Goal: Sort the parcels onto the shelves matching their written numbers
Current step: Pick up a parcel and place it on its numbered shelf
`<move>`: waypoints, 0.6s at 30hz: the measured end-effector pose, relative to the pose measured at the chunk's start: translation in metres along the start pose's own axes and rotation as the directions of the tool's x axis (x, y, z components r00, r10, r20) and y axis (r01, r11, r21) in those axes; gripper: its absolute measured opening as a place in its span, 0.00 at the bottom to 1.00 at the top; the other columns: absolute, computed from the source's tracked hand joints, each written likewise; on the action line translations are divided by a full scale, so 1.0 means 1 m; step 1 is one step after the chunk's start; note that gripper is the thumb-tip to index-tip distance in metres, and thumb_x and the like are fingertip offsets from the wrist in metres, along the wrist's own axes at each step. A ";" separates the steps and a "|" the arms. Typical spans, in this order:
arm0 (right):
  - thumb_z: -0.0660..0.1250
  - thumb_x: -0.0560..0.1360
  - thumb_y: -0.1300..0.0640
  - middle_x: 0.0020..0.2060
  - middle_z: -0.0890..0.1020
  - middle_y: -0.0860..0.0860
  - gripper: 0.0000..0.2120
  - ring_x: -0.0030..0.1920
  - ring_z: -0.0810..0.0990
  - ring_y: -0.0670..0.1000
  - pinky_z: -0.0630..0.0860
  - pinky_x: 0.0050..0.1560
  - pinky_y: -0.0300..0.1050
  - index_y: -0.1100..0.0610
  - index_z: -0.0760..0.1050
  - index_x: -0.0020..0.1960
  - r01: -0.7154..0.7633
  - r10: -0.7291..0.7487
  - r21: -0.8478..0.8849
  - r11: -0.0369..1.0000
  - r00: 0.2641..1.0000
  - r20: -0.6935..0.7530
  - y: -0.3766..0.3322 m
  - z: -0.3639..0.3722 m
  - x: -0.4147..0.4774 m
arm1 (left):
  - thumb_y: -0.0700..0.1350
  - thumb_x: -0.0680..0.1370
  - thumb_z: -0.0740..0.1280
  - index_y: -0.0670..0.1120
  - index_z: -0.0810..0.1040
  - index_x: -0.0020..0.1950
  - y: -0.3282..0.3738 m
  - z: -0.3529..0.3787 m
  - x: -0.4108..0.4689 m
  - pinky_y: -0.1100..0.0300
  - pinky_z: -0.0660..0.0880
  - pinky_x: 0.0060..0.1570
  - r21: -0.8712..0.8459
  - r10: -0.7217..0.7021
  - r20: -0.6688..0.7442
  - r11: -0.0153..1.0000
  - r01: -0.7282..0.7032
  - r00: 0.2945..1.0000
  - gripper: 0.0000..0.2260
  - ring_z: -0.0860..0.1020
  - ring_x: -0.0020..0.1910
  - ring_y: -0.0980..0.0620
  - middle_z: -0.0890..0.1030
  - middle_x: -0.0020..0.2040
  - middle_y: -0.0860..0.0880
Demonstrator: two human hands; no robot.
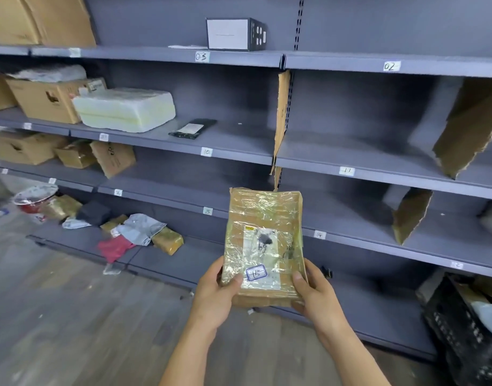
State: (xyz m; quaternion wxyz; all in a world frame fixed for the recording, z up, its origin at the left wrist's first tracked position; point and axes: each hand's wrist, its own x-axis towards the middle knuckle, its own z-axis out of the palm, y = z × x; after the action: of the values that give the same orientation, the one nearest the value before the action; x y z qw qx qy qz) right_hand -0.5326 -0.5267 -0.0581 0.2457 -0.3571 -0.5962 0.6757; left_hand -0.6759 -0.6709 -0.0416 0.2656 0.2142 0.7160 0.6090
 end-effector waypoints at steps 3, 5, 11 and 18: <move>0.63 0.83 0.55 0.54 0.84 0.41 0.13 0.52 0.84 0.43 0.80 0.43 0.41 0.43 0.74 0.66 -0.007 0.007 -0.010 1.000 1.000 0.015 0.002 0.021 0.020 | 0.39 0.80 0.68 0.59 0.78 0.63 -0.004 -0.017 0.020 0.60 0.75 0.59 -0.016 -0.020 -0.029 1.000 0.020 0.999 0.17 0.79 0.56 0.64 0.83 0.55 0.63; 0.64 0.82 0.54 0.54 0.84 0.39 0.13 0.54 0.83 0.43 0.81 0.51 0.47 0.43 0.74 0.66 -0.011 0.012 -0.029 1.000 1.000 0.014 0.004 0.032 0.036 | 0.39 0.80 0.68 0.59 0.78 0.64 -0.008 -0.024 0.034 0.57 0.74 0.62 -0.019 -0.030 -0.045 0.999 0.029 0.999 0.18 0.79 0.58 0.63 0.83 0.56 0.63; 0.66 0.81 0.50 0.56 0.83 0.40 0.17 0.58 0.82 0.47 0.77 0.65 0.59 0.43 0.72 0.70 -0.033 0.035 -0.064 0.997 0.999 0.030 0.009 0.065 0.100 | 0.38 0.80 0.68 0.59 0.78 0.62 -0.013 -0.043 0.092 0.61 0.75 0.56 -0.025 -0.037 -0.101 0.999 0.034 0.994 0.18 0.80 0.54 0.65 0.83 0.54 0.63; 0.66 0.81 0.49 0.55 0.84 0.40 0.17 0.58 0.82 0.48 0.80 0.60 0.59 0.43 0.72 0.69 -0.107 0.107 -0.001 0.994 0.992 0.073 0.013 0.107 0.189 | 0.40 0.80 0.67 0.61 0.76 0.62 -0.015 -0.067 0.181 0.70 0.74 0.42 0.058 -0.068 -0.140 0.995 0.077 0.988 0.17 0.80 0.51 0.67 0.83 0.54 0.64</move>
State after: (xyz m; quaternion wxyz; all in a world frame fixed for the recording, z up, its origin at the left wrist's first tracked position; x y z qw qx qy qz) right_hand -0.7322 -0.4526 -0.1030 0.1876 -0.3632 -0.5839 0.7014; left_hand -0.8577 -0.6098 -0.0698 0.2306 0.1540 0.7589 0.5892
